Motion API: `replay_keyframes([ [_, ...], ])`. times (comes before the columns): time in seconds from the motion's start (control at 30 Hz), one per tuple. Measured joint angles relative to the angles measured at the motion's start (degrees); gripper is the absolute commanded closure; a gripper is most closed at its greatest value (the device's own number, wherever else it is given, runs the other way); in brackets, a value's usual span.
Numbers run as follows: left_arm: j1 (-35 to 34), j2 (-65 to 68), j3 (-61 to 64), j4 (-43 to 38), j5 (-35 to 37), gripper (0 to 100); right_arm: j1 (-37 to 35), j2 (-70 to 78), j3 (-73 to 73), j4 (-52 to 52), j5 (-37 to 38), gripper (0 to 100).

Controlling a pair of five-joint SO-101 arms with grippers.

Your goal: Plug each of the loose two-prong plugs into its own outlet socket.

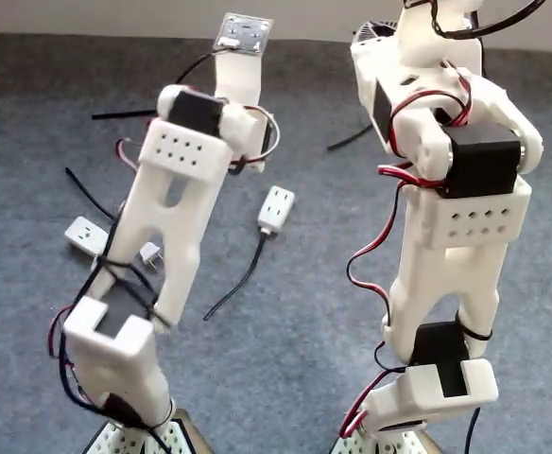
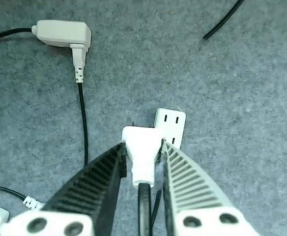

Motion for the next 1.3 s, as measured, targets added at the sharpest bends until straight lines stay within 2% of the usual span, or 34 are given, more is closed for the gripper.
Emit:
replay_keyframes([
  [0.27, 0.0, 18.02, -14.59, 5.71, 0.0, 99, 0.26, 0.0, 0.0, 0.0, 0.0, 99.1],
  [0.37, 0.26, 22.42, -19.6, 6.77, 0.0, 99, 2.99, 0.0, 0.0, -1.41, 0.0, 99.1],
  [0.67, 5.27, 33.58, -30.15, 6.86, 0.0, 99, 25.32, 0.0, 0.0, -5.27, 0.0, 99.1],
  [0.8, 4.84, 37.98, -35.16, 6.86, 0.0, 99, 30.86, 0.0, 0.0, -5.27, 0.0, 99.1],
  [1.3, 4.92, 41.05, -49.49, 13.8, -0.09, 99, 31.56, 0.0, 0.0, -5.27, 2.9, 99.1],
])
